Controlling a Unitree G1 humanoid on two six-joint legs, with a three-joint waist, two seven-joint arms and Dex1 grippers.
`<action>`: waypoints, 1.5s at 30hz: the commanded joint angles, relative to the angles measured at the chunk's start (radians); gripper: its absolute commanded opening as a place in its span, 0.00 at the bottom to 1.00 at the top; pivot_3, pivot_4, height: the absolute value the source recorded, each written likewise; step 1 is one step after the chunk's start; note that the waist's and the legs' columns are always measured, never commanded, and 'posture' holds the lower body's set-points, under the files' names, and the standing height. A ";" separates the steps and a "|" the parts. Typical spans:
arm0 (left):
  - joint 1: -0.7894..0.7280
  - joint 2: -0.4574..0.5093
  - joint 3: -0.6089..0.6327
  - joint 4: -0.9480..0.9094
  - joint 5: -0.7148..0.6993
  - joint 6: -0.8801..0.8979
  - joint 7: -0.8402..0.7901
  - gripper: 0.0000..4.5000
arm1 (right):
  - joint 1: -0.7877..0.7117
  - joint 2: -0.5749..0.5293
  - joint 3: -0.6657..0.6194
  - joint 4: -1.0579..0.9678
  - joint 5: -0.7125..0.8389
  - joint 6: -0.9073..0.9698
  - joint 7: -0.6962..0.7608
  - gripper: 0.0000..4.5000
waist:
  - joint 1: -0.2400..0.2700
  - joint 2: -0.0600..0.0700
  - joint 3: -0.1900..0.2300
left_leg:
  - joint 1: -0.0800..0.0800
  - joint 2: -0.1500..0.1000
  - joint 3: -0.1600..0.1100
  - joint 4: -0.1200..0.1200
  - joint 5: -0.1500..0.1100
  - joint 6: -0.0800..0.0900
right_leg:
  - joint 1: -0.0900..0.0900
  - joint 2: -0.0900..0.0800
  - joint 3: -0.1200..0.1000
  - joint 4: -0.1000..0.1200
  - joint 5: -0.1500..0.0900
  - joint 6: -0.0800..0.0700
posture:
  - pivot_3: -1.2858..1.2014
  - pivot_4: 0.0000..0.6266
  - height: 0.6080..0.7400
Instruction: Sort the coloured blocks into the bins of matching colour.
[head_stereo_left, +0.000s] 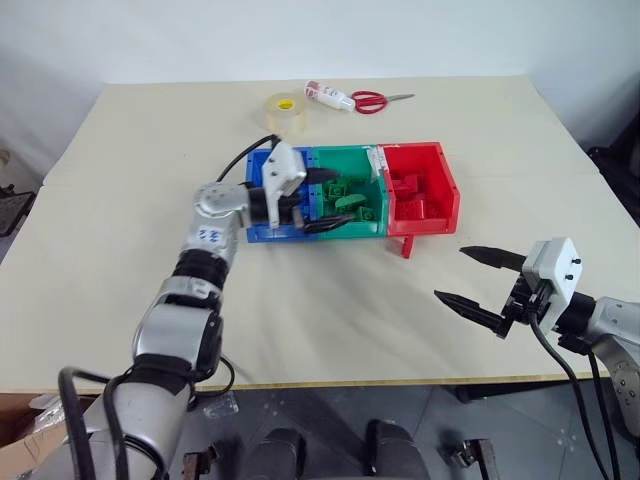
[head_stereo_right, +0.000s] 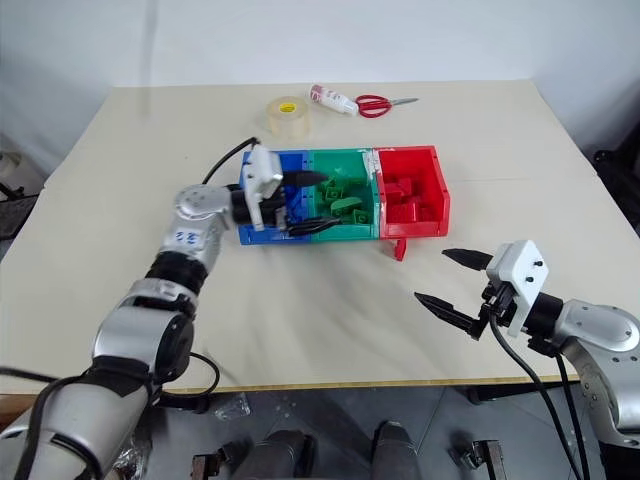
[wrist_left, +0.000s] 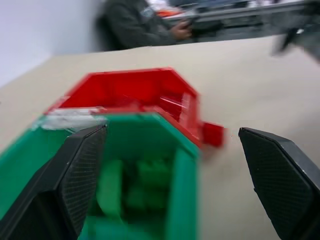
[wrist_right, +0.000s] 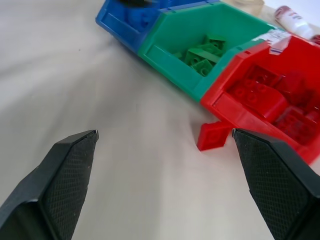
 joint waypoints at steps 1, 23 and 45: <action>0.137 0.114 0.024 -0.271 -0.108 0.114 -0.127 1.00 | -0.017 -0.024 0.015 0.012 -0.020 0.019 -0.003 1.00 | -0.004 0.000 0.000 | 0.000 0.000 0.000 0.000 0.000 0.000 | 0.000 0.000 0.000 0.000 0.000 0.000 | 0.52 0.24 1.00; 0.767 0.312 0.204 -0.836 -0.416 0.282 -0.100 1.00 | -0.402 0.361 0.271 0.506 -0.272 -0.048 -0.326 1.00 | -0.028 0.001 -0.001 | 0.002 0.000 -0.002 -0.001 0.000 0.000 | 0.000 -0.001 0.000 0.003 -0.001 -0.003 | 0.52 0.24 1.00; 0.725 0.280 0.146 -0.838 -0.391 0.267 -0.007 1.00 | -0.453 0.329 0.206 0.247 -0.186 0.099 -0.339 0.32 | -0.047 0.003 -0.001 | 0.002 0.000 -0.001 -0.002 0.000 -0.001 | -0.002 0.000 0.001 0.004 -0.001 -0.003 | 0.52 0.24 1.00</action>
